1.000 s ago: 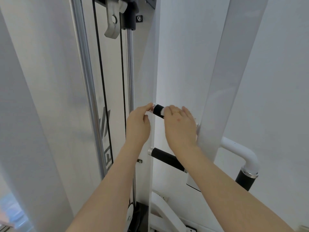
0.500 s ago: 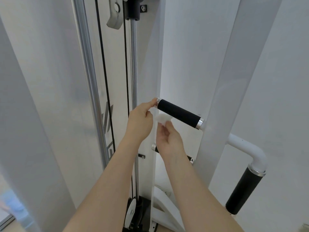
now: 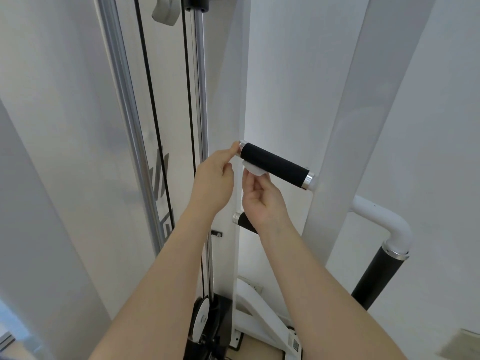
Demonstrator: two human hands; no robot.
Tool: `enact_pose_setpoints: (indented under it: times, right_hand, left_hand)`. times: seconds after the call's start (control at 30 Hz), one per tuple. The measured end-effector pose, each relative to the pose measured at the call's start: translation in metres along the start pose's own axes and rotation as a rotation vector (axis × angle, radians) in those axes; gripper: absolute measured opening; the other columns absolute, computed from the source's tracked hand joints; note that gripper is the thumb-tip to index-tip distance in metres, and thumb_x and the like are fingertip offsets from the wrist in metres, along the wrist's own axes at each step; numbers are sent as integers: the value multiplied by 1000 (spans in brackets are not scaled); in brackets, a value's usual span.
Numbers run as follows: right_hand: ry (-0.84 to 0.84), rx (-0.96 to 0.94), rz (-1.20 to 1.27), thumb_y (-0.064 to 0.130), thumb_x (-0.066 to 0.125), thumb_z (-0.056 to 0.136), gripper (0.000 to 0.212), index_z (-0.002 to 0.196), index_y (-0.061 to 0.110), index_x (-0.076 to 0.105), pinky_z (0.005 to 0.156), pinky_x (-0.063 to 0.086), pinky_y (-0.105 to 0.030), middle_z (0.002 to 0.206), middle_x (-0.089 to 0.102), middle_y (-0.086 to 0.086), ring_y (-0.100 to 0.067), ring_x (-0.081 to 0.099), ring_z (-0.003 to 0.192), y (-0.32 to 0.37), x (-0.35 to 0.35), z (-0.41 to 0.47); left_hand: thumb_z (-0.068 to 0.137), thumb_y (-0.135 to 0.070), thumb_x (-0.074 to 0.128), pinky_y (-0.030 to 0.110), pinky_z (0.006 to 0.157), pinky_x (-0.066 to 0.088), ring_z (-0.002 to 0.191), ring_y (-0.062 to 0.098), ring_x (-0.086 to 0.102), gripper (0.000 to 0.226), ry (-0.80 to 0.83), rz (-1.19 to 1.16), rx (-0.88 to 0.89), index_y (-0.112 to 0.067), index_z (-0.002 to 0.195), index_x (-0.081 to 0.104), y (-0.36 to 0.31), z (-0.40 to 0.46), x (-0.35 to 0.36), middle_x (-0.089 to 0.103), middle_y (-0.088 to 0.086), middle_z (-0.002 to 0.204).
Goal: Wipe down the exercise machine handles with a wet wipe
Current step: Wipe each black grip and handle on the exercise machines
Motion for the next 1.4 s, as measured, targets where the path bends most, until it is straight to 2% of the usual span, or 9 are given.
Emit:
enact_pose_setpoints:
  times: [0.27, 0.4, 0.53, 0.67, 0.8, 0.93, 1.07, 1.17, 1.4]
  right_hand:
    - [-75, 16, 187, -3, 60, 86, 22, 107, -1, 57, 48, 55, -24, 79, 64, -10, -16, 63, 75, 0, -2, -3]
    - [-64, 46, 231, -12, 58, 75, 47, 120, -2, 52, 50, 56, -26, 90, 60, -10, -15, 61, 83, 4, -8, -12]
    - [35, -9, 327, -11, 62, 70, 36, 106, -3, 56, 51, 55, -26, 73, 62, -14, -18, 63, 64, 30, -10, -30]
    - [7, 11, 294, -8, 56, 82, 27, 108, -5, 56, 66, 57, -25, 84, 61, -15, -17, 60, 79, 14, -6, -24]
    - [71, -38, 156, 1, 53, 89, 7, 88, 0, 60, 58, 57, -23, 75, 59, -14, -19, 58, 73, 18, 13, -39]
    - [31, -371, -584, 0, 57, 86, 11, 79, 8, 59, 66, 51, -16, 67, 57, -1, -10, 53, 63, 52, 12, -66]
    - [115, -1213, -1693, 8, 51, 88, 16, 91, 13, 66, 74, 39, -7, 91, 57, 3, -4, 48, 81, 64, 52, -107]
    - [198, -1706, -2200, 0, 42, 79, 26, 88, 2, 66, 78, 37, -22, 90, 60, -9, -17, 43, 89, 45, 66, -112]
    - [93, -2061, -2577, -4, 41, 81, 32, 92, 4, 69, 77, 39, -33, 86, 66, -8, -26, 57, 84, 35, 77, -105]
  left_hand:
    - [95, -2, 37, 3, 84, 30, 103, 3, 44, 49, 31, 12, -17, -26, 137, 43, -3, -3, 5, 53, -3, 130]
    - [95, -5, 39, 15, 88, 41, 99, 4, 48, 50, 32, -42, -43, -32, 137, 43, 1, -5, 5, 52, -9, 129]
    - [95, -8, 40, 11, 92, 32, 106, 1, 51, 46, 5, -257, -127, -34, 133, 46, 8, -8, 9, 50, -14, 134]
    - [94, -9, 43, -7, 75, 34, 96, -11, 50, 43, -30, -287, -114, -31, 131, 47, 4, -8, 11, 51, -16, 130]
    - [92, -11, 50, 24, 97, 47, 108, 2, 57, 39, -15, -564, -222, -29, 127, 49, 17, -6, 18, 56, -13, 122]
    - [94, -20, 53, 35, 94, 51, 102, 16, 66, 43, 59, -878, -452, -20, 135, 41, 27, -18, 44, 61, 2, 122]
    - [95, -25, 49, 34, 82, 53, 95, 16, 67, 33, 182, -1056, -492, -11, 125, 52, 15, -28, 72, 69, 3, 106]
    - [95, -24, 50, 28, 73, 54, 84, 12, 68, 30, 158, -1115, -507, -9, 121, 53, 13, -27, 74, 70, -1, 90]
    - [94, -23, 52, 34, 96, 49, 86, 13, 66, 34, 186, -1157, -520, -7, 125, 50, 12, -29, 78, 69, 1, 94]
Point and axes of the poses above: each hand's wrist, its own z-axis towards the middle knuckle, its own x-axis out of the palm, y = z × x, the point moved 9 cm from there along z, towards the middle knuckle
